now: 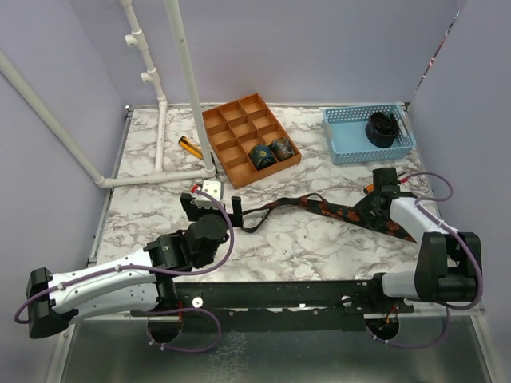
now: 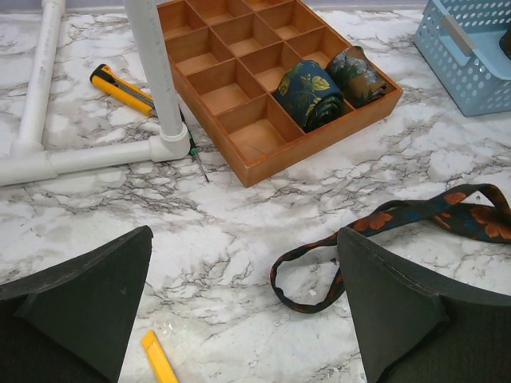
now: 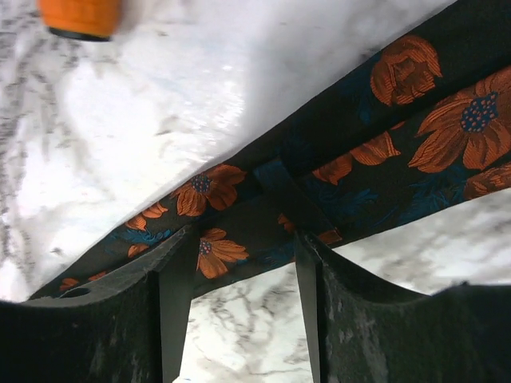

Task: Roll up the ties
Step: Flatten out the tie at the center of the board.

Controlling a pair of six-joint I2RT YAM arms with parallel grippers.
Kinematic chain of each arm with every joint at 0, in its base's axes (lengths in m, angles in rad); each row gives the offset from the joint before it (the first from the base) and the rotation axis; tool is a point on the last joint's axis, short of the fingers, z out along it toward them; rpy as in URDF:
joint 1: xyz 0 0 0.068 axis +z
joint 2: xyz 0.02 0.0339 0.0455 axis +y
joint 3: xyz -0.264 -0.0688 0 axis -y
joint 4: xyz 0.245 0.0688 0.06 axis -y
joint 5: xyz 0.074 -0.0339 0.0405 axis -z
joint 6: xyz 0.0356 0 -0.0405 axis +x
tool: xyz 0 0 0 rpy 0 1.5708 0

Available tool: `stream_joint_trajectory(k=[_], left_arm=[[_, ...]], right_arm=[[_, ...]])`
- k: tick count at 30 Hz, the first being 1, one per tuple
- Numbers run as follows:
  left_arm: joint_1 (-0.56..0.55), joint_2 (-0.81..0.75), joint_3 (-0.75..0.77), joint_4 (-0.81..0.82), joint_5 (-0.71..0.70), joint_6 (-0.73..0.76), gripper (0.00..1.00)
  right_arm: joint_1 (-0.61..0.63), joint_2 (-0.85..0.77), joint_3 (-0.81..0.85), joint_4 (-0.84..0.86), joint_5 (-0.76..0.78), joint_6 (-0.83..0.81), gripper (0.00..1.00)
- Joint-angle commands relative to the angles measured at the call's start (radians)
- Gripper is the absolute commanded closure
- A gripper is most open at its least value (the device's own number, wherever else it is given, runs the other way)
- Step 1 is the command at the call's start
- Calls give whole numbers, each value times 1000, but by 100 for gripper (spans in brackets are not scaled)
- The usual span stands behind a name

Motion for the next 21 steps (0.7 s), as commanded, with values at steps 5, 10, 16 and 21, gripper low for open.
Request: stream_joint_trajectory(k=[5, 10, 16, 21], left_arm=[[-4, -85, -34, 3, 0, 13, 1], [-1, -61, -55, -30, 79, -118, 1], [93, 156, -44, -90, 339, -344, 1], [259, 247, -95, -33, 537, -437, 2]], right_arm=[[35, -213, 90, -195, 71, -93, 46], [352, -234, 170, -68, -32, -171, 43], [513, -159, 161, -2, -43, -201, 43], [516, -192, 117, 9, -62, -249, 41]])
